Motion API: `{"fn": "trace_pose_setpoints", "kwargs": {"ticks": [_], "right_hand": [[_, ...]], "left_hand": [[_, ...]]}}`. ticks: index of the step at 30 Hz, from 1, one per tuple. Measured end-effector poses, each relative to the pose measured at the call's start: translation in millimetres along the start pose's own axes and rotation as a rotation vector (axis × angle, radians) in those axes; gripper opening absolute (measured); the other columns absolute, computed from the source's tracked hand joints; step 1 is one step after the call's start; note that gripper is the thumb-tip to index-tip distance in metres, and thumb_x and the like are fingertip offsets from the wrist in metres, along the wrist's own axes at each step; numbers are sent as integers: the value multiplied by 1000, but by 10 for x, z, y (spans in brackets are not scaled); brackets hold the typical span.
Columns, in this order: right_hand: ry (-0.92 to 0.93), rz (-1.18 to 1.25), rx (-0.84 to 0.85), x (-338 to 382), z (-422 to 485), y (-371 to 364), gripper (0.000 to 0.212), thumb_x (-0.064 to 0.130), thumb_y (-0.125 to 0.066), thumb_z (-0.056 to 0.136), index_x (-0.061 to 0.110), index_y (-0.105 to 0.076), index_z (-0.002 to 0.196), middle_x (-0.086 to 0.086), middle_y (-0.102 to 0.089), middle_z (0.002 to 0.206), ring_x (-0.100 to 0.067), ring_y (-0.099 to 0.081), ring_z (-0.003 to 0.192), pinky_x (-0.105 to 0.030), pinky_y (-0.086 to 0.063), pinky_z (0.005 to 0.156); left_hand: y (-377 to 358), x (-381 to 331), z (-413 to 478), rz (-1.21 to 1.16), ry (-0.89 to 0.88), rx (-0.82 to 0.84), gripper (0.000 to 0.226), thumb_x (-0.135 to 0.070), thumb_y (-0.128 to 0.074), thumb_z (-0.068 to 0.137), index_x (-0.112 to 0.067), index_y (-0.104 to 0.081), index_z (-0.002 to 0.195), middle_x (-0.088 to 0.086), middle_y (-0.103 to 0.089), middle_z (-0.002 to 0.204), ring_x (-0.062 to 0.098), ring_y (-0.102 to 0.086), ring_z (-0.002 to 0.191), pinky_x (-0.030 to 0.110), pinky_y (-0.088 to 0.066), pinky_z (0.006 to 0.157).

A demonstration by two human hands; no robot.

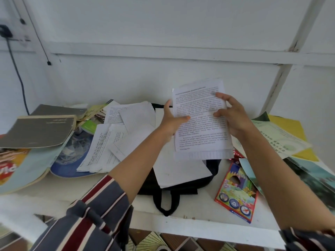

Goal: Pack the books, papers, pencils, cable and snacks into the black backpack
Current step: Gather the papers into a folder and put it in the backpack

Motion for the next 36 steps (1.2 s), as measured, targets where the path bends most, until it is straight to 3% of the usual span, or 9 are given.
{"fn": "trace_pose_setpoints", "kwargs": {"ticks": [3, 9, 11, 15, 18, 20, 22, 28, 36], "right_hand": [[23, 35, 30, 6, 192, -142, 53, -23, -49, 74, 23, -59, 99, -7, -62, 105, -22, -63, 88, -28, -58, 68], [-25, -384, 24, -415, 696, -451, 53, -19, -53, 77, 12, -52, 120, -10, -48, 120, -26, -52, 105, -32, -49, 82], [-53, -498, 21, -573, 842, -514, 54, -16, -51, 81, 9, -48, 128, -7, -46, 118, -21, -51, 100, -28, -46, 77], [-141, -607, 73, -922, 1139, -591, 56, -13, -48, 84, 12, -43, 134, -7, -43, 126, -17, -47, 97, -17, -45, 64], [-193, -748, 122, -1163, 1324, -609, 56, -7, -50, 85, 14, -39, 137, -11, -40, 137, -21, -47, 107, -28, -47, 83], [-234, -869, 146, -1275, 1379, -624, 58, 0, -50, 86, 17, -35, 139, -12, -39, 139, -28, -46, 118, -38, -44, 99], [-270, -920, 135, -1347, 1403, -631, 58, 3, -47, 87, 17, -32, 142, -13, -40, 140, -32, -44, 123, -43, -40, 104], [-316, -749, 18, -1377, 1444, -589, 55, -6, -50, 84, 8, -38, 136, -16, -43, 135, -32, -44, 121, -35, -40, 100], [-320, -465, -73, -1275, 1299, -502, 52, -17, -51, 81, 3, -43, 127, -11, -44, 115, -22, -45, 99, -24, -45, 71]], "left_hand": [[194, -189, 84, -35, -66, -21, 86, 12, -62, 80, -22, -20, 146, 8, -48, 135, 26, -53, 117, 42, -49, 92], [571, -195, 405, 249, -80, -101, 74, 20, -57, 77, -11, -31, 138, 7, -51, 123, 19, -52, 107, 23, -50, 73], [642, -63, 544, 309, -41, -102, 71, 19, -56, 77, -11, -32, 137, 3, -51, 117, 16, -50, 104, 23, -49, 73], [727, 213, 924, 429, -6, -59, 66, 1, -66, 67, -18, -45, 126, 5, -58, 118, 17, -56, 103, 37, -50, 89], [799, 340, 1122, 586, 21, -63, 70, -24, -68, 59, -15, -45, 124, 1, -61, 110, 20, -61, 98, 43, -51, 90], [786, 372, 1135, 652, 58, -42, 70, -13, -68, 72, -14, -35, 134, 0, -56, 118, 23, -57, 107, 39, -48, 93], [786, 378, 1177, 721, 48, -42, 66, -3, -63, 81, -13, -30, 137, 4, -54, 124, 25, -55, 110, 37, -47, 93], [744, 369, 1223, 704, 28, -1, 52, 5, -58, 83, -12, -38, 128, 0, -51, 104, 19, -50, 102, 31, -43, 86], [737, 376, 1213, 470, 20, 14, 73, 17, -61, 76, -9, -34, 139, 1, -47, 119, 15, -46, 112, 25, -43, 86]]}}
Point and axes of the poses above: each hand's wrist, its own z-axis towards the middle knuckle, its own y-axis out of the back of the hand, x = y × z, the point moved 9 cm from there along z, towards the middle knuckle
